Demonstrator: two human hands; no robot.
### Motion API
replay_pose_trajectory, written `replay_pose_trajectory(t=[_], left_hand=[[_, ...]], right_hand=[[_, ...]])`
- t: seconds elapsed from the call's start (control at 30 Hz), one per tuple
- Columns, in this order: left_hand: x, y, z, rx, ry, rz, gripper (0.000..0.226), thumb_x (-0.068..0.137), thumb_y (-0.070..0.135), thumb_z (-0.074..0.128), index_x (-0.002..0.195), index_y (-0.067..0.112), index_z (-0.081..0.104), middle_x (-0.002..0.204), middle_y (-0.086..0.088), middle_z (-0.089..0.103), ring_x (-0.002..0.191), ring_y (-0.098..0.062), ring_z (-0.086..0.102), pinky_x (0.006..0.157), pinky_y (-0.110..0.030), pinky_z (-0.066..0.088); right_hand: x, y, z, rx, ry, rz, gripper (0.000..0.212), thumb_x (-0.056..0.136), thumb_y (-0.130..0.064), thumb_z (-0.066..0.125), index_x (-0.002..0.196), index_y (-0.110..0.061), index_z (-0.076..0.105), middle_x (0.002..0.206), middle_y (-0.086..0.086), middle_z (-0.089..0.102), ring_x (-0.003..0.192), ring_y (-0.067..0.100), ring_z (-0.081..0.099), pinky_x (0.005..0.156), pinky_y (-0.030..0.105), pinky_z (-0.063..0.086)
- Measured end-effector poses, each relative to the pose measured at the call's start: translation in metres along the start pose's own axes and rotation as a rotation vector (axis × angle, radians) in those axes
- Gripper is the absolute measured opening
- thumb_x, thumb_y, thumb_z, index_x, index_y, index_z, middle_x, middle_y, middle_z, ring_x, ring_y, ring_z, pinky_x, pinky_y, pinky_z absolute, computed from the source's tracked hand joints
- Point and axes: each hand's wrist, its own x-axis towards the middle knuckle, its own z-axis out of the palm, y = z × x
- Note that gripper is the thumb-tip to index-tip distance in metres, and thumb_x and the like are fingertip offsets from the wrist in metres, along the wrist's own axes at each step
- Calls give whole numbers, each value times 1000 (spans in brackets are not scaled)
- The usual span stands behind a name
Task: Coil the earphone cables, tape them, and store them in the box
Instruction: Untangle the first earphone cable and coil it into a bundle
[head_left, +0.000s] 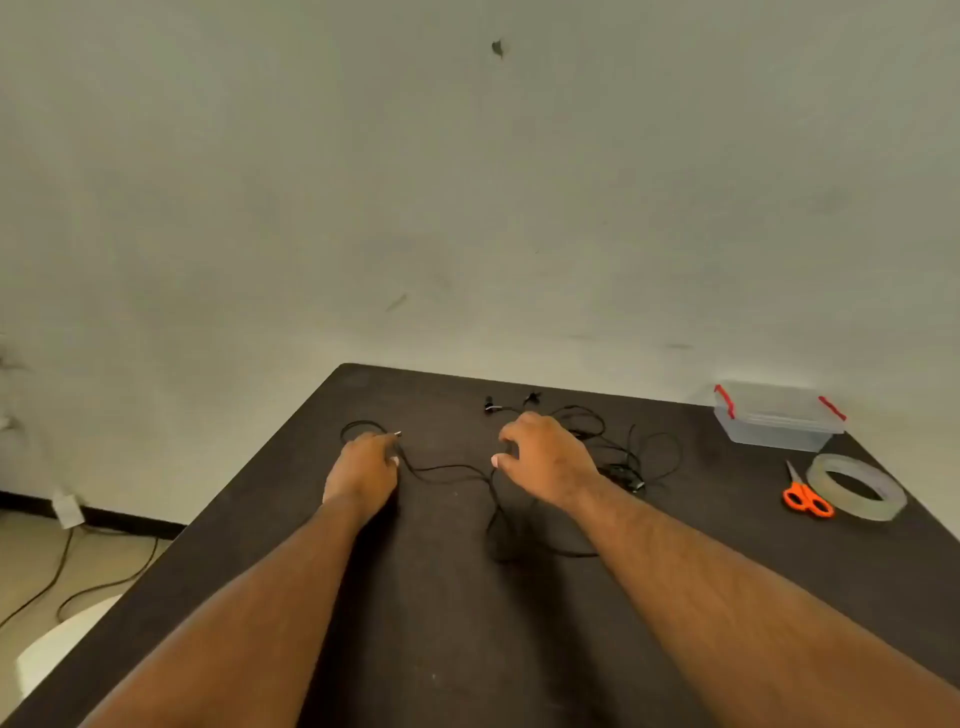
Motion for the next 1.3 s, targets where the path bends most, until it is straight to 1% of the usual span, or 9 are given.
replay_pose_trajectory(t=[0.23,0.37,0.53,0.63,0.7,0.77,0.83,0.93,1.3], left_hand=[[12,-21,19,24,108,70,31,96,25,51,121,14,64,117,-4,59,113,-23,50,99,-34,40],[17,-29,22,-72,152,60,31,96,19,51,124,15,63,118,-3,59,114,-19,49,97,-29,39],[21,-33,21,-201,196,-48,33,95,8,49,125,13,61,126,-4,57,118,-18,49,93,-20,37],[17,-30,18,-242,206,-65,45,95,11,51,139,18,48,143,-6,41,132,-22,38,108,-31,35],[11,-27,15,-136,190,-56,54,96,21,53,145,33,35,157,-4,14,140,-26,20,111,-42,27],[6,-22,12,-3,140,6,41,98,32,51,136,45,43,160,6,-3,144,-27,1,111,-49,18],[0,-17,11,70,90,87,20,98,36,50,113,44,62,160,10,7,146,-27,-6,111,-49,10],[-11,-13,13,162,118,258,16,96,36,52,97,38,67,154,11,29,147,-25,0,111,-46,5],[-44,-1,13,307,257,345,15,97,25,52,101,28,66,143,3,43,143,-23,18,110,-47,11]], right_hand=[[69,-36,43,197,-81,-35,31,89,-28,64,117,-15,66,120,3,64,111,18,59,97,32,46],[107,-63,72,350,-76,23,24,87,-31,66,106,-17,71,106,-1,71,99,15,64,92,36,51],[123,-76,100,155,-61,-22,17,83,-41,68,89,-26,72,97,-4,64,93,17,60,83,39,51],[115,-77,105,178,3,-16,7,88,-28,63,86,-24,68,99,-2,64,99,22,59,87,41,48],[101,-72,102,248,-9,-60,5,89,-24,61,86,-22,65,96,-3,64,95,20,59,85,42,49],[80,-62,90,366,16,-109,4,91,-20,61,87,-20,62,86,-3,66,81,18,63,76,42,53],[55,-46,76,403,57,-121,3,91,-21,61,89,-21,61,79,-4,65,71,17,63,69,39,54],[20,-22,55,287,90,-166,4,91,-23,60,91,-23,64,81,-9,64,75,12,60,69,34,51],[-75,77,10,545,370,152,9,91,-14,62,82,-16,64,70,-2,62,60,6,53,61,25,49]])
